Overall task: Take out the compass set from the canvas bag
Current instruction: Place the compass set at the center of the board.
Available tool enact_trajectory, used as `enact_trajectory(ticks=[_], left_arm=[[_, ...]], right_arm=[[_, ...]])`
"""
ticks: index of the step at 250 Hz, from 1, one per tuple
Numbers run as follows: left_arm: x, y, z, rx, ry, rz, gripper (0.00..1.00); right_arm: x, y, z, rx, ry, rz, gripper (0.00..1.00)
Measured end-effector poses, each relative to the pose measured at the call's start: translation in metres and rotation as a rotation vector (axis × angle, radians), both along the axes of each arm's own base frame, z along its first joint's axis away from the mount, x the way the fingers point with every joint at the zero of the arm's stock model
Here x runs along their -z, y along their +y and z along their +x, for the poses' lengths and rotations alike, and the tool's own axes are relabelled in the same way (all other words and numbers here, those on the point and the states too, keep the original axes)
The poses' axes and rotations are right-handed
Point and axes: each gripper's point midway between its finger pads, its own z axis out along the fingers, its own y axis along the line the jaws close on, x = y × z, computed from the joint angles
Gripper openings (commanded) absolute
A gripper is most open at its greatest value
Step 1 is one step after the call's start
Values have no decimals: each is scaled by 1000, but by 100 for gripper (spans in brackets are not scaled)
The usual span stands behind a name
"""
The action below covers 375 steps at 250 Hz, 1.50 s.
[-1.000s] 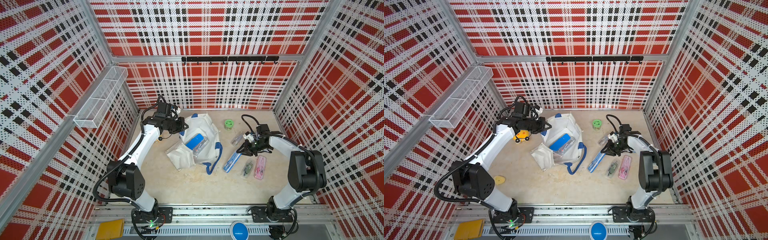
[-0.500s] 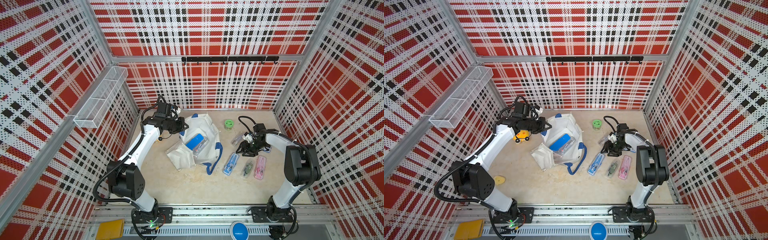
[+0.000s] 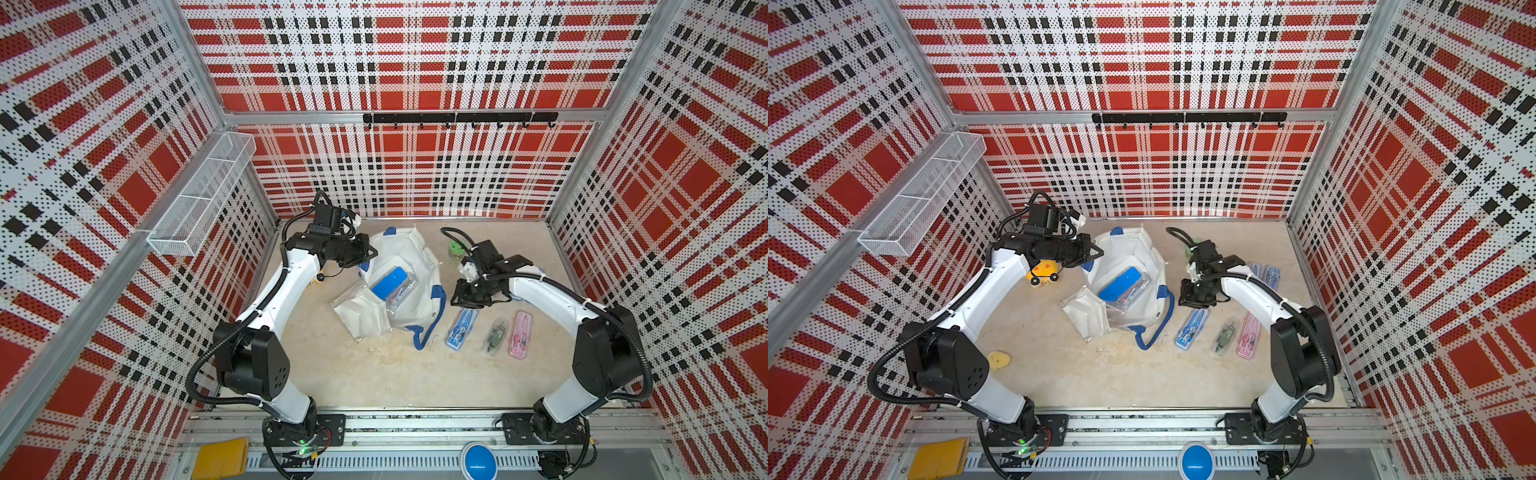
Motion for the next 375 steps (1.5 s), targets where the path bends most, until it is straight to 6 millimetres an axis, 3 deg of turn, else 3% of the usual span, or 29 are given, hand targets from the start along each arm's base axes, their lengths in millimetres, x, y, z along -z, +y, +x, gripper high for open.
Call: enact_trajectory(ticks=[53,124,184,257,375], left_arm=[[0,-1,-3,3,0,0,0],[-3,0,-10,5,-10,-4,0],[-4,0,-14,7,-14,-7,0],[-6,-3,-18,18,-16,-9,0],[-9,-21,-30,59,-32,5,0]], right_arm=[[30,28,-18,45,86,-48,34],[73,22,-28,146,173,-75,34],[91,15,-37,180,196,-94,36],[90,1,-44,252,178,-58,38],[88,-36,-39,461,174,15,40]])
